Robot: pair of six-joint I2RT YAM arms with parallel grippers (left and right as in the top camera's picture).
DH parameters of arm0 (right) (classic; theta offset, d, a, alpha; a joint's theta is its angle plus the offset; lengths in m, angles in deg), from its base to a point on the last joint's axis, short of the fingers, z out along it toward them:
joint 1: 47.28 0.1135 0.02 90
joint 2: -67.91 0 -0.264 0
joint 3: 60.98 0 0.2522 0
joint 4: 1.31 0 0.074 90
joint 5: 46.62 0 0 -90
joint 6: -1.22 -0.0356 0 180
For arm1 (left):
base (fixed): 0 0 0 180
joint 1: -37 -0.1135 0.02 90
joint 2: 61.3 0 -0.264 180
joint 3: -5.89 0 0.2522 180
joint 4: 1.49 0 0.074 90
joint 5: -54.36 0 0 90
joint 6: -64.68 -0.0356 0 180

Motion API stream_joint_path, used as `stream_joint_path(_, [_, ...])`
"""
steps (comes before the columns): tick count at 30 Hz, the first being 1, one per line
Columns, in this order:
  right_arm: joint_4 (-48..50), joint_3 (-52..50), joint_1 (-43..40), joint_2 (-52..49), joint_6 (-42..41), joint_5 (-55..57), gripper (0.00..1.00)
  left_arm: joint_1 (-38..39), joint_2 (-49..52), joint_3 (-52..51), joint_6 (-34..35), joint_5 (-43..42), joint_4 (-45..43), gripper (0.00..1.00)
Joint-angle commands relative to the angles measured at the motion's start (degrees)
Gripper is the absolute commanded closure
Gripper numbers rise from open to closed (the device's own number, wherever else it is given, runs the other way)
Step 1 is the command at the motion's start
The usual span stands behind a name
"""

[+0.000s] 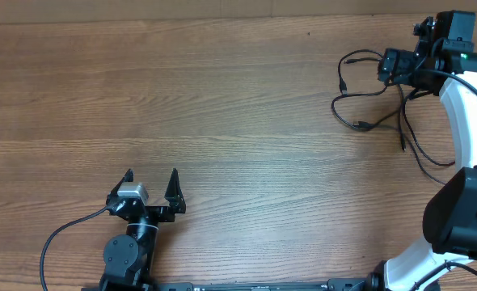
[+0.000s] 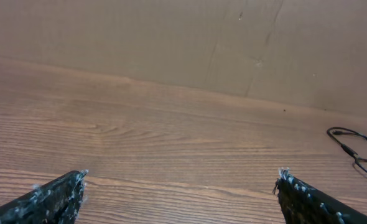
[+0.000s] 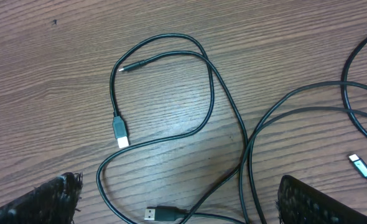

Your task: Untangle cables

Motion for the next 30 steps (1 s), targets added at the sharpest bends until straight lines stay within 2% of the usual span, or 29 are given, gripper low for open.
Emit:
stream_joint_path(1, [0.35,0.5,0.15,0.17,-0.2,-0.55,0.0,0.28,-0.66,-0.24,-1.75,-0.52,0.11,0.01])
stream_joint_path(14, [0.33,0.5,0.09,-0.02,-0.2,-0.52,0.0,0.28,-0.63,-0.24,-1.75,-0.52,0.11,0.01])
stream_joint_path(18, [0.31,0.5,0.04,2.62,-0.2,-0.52,0.0,0.31,-0.63,-0.24,-1.73,-0.52,0.11,0.01])
stream_joint_path(30, [-0.33,0.5,1.03,30.91,-0.17,-0.33,0.0,0.31,-0.61,-0.24,-1.75,-0.52,0.11,0.0])
